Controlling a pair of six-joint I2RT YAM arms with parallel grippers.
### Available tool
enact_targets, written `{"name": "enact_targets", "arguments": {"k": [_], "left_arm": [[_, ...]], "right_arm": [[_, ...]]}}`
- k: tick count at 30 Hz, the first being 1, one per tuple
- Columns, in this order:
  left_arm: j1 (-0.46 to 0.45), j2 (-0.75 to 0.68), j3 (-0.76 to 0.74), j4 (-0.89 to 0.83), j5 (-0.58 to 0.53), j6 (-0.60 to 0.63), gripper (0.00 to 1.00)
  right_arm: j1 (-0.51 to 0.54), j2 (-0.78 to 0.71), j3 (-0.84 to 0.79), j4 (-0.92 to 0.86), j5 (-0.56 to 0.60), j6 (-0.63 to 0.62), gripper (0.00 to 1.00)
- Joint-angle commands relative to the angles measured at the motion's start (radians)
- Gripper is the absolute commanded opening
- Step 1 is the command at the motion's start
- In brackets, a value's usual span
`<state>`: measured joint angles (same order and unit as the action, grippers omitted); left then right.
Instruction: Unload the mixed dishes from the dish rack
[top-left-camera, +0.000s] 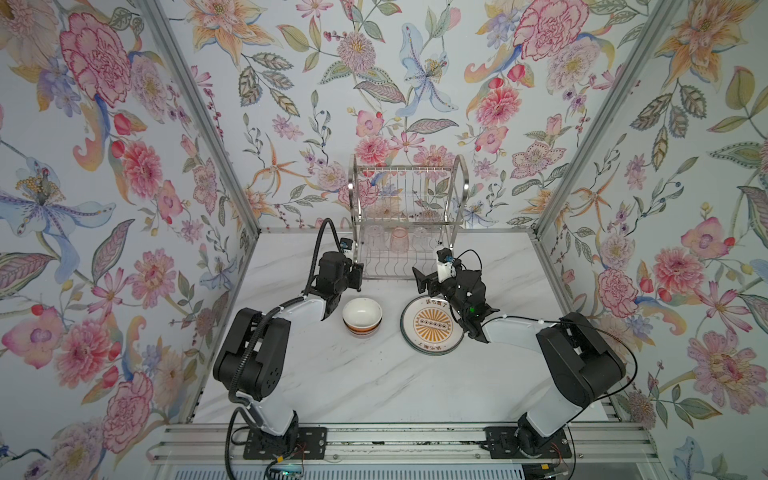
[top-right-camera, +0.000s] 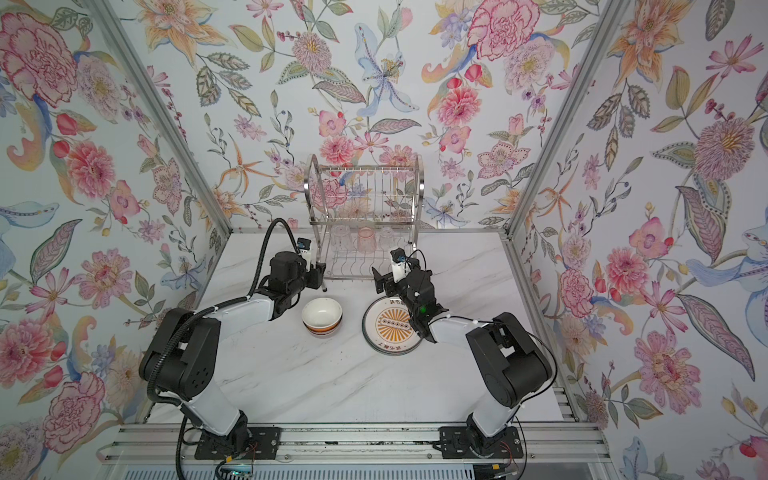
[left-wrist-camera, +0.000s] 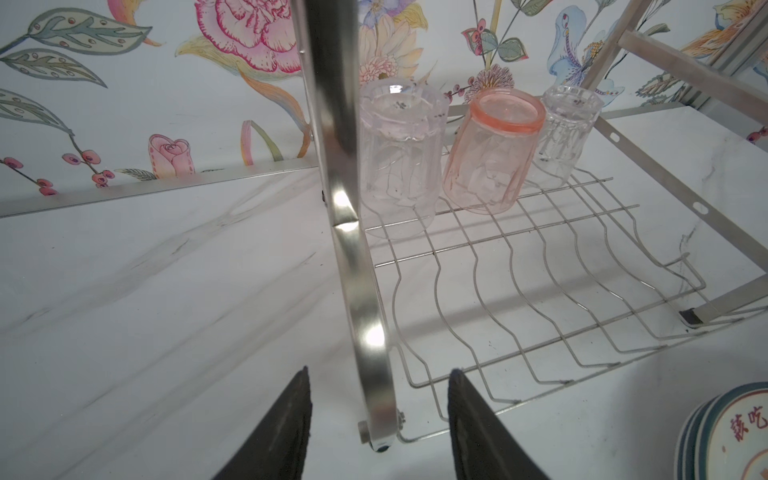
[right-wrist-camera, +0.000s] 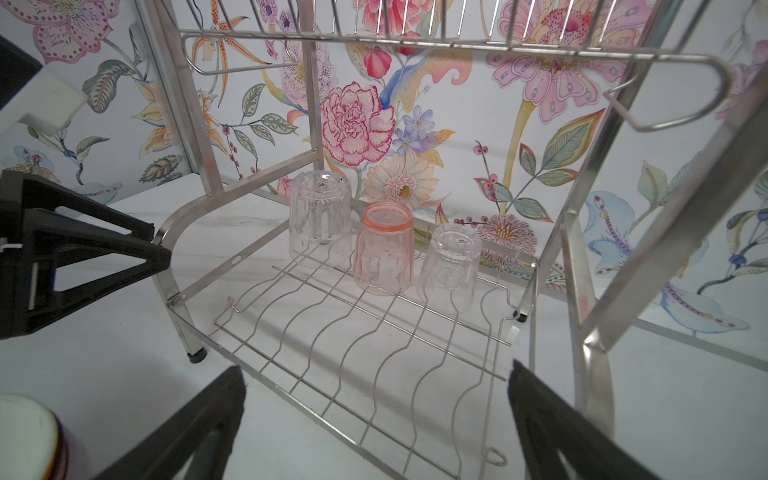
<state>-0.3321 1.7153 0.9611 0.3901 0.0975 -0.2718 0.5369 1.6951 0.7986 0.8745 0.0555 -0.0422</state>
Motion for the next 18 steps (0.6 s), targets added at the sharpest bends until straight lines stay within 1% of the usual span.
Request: {"name": "enact_targets", "arguments": {"k": [1,4,6,10,18], "left_arm": [[0.011,0.024,0.02,0.05,0.005,-0.043,0.49],[0.008,0.027,0.011,0.06,0.004,-0.068,0.46],[0.008,0.026,-0.001,0.072,-0.001,-0.08,0.42],[0.0,0.023,-0.014,0.074,-0.004,-0.093,0.38],[-0.01,0.024,-0.022,0.078,-0.004,-0.105,0.29]], "right_arm": [[-0.015,0.056,0.041,0.072,-0.008,-0.016,0.99],[-0.023,0.109,0.077,0.087,-0.008,-0.019,0.98],[-0.026,0.146,0.105,0.097,-0.006,-0.028,0.98],[-0.029,0.212,0.157,0.115,0.004,-0.059,0.97],[-0.057,0.329,0.291,0.067,0.025,-0.091,0.97]]}}
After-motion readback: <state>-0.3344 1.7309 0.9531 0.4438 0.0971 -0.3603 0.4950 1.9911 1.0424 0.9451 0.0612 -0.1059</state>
